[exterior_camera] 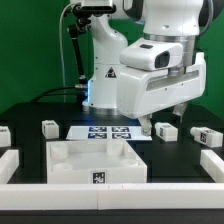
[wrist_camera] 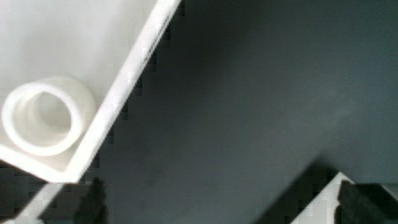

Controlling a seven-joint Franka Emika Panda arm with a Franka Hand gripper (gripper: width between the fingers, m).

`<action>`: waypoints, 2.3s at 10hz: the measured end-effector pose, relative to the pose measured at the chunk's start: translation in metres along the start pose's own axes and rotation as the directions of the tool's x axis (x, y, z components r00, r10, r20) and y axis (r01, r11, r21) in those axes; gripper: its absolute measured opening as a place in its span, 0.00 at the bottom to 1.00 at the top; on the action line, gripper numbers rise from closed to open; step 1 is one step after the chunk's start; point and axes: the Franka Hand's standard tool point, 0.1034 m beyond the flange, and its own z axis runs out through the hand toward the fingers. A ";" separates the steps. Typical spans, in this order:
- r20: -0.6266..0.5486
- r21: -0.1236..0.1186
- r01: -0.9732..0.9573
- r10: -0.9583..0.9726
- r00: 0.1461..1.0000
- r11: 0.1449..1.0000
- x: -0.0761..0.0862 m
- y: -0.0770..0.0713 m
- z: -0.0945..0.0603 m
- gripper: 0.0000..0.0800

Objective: Assemble square table

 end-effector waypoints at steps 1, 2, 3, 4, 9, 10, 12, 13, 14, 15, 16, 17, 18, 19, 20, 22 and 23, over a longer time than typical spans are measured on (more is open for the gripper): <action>0.000 0.000 0.000 0.000 1.000 1.000 0.000 0.000 0.000 0.81; 0.000 0.000 0.000 0.000 1.000 1.000 0.000 0.000 0.000 0.81; 0.000 0.000 0.000 0.000 1.000 1.000 0.000 0.000 0.000 0.81; 0.000 0.000 0.001 -0.001 1.000 1.000 0.000 0.000 0.000 0.81; 0.015 0.015 0.188 -0.188 0.982 0.982 -0.062 0.002 0.008 0.81; 0.033 0.020 0.202 -0.202 0.979 0.979 -0.065 0.001 0.009 0.81; 0.031 0.021 0.226 -0.226 0.974 0.974 -0.065 0.001 0.010 0.81; 0.031 0.024 0.260 -0.261 0.965 0.965 -0.067 0.003 0.010 0.81; 0.027 0.029 0.398 -0.399 0.917 0.917 -0.078 0.013 0.011 0.81; 0.016 0.042 0.577 -0.578 0.816 0.816 -0.095 0.024 0.015 0.81; 0.004 0.049 0.695 -0.696 0.718 0.718 -0.106 0.033 0.017 0.81; -0.006 0.053 0.774 -0.775 0.632 0.631 -0.116 0.041 0.018 0.81; -0.006 0.053 0.790 -0.790 0.613 0.611 -0.116 0.041 0.018 0.81; -0.008 0.054 0.814 -0.815 0.580 0.579 -0.116 0.041 0.019 0.81; -0.014 0.054 0.861 -0.862 0.506 0.505 -0.118 0.042 0.020 0.81; -0.033 0.072 0.915 -0.916 0.401 0.398 -0.128 0.043 0.025 0.81; -0.029 0.019 0.935 -0.935 0.354 0.354 -0.137 0.050 0.031 0.81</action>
Offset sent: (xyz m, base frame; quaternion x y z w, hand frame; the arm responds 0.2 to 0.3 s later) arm 0.0000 0.0000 0.0000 0.0000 0.0000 0.0000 1.0000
